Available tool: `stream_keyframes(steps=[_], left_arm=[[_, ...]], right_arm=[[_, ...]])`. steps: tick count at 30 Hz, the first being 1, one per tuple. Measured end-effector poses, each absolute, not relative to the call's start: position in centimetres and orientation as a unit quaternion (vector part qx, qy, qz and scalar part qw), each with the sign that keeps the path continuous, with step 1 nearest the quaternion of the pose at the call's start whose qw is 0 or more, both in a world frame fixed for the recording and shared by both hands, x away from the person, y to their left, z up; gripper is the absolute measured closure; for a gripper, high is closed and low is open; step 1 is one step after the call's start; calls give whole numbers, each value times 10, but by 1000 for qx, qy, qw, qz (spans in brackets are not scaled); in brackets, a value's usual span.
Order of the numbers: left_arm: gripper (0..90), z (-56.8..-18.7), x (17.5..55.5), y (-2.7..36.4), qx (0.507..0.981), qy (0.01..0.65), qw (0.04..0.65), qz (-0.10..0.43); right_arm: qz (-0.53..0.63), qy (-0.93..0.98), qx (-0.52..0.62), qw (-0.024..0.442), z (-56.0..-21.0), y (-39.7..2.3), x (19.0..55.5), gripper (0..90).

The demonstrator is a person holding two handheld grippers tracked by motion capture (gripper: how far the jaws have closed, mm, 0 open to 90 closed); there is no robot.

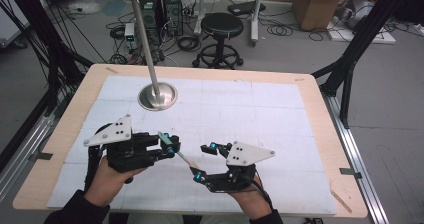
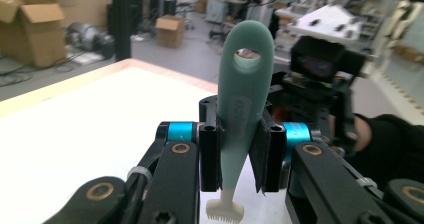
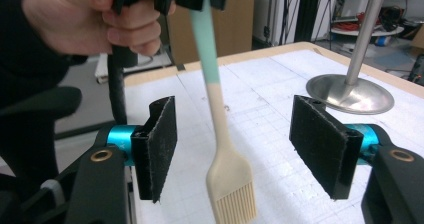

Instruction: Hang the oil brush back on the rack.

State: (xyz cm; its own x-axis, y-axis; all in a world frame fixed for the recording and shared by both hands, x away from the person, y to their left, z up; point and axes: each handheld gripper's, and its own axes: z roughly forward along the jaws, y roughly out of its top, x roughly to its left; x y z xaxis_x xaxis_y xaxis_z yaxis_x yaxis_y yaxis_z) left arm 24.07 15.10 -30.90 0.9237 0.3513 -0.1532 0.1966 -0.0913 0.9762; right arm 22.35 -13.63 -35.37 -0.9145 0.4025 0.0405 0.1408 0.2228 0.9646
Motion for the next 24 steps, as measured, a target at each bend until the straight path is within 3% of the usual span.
stream_keyframes(steps=[12, 15, 24], left_arm=[[763, -297, 234, 132, 751, 207, 621, 91], [762, -296, 232, 124, 749, 216, 618, 100], [762, -298, 232, 116, 743, 229, 621, 101]], right_arm=[[560, 792, 183, 161, -356, -119, 219, 377], [556, 789, 186, 182, -356, -117, 217, 484], [543, 789, 201, 208, -355, -116, 213, 654]])
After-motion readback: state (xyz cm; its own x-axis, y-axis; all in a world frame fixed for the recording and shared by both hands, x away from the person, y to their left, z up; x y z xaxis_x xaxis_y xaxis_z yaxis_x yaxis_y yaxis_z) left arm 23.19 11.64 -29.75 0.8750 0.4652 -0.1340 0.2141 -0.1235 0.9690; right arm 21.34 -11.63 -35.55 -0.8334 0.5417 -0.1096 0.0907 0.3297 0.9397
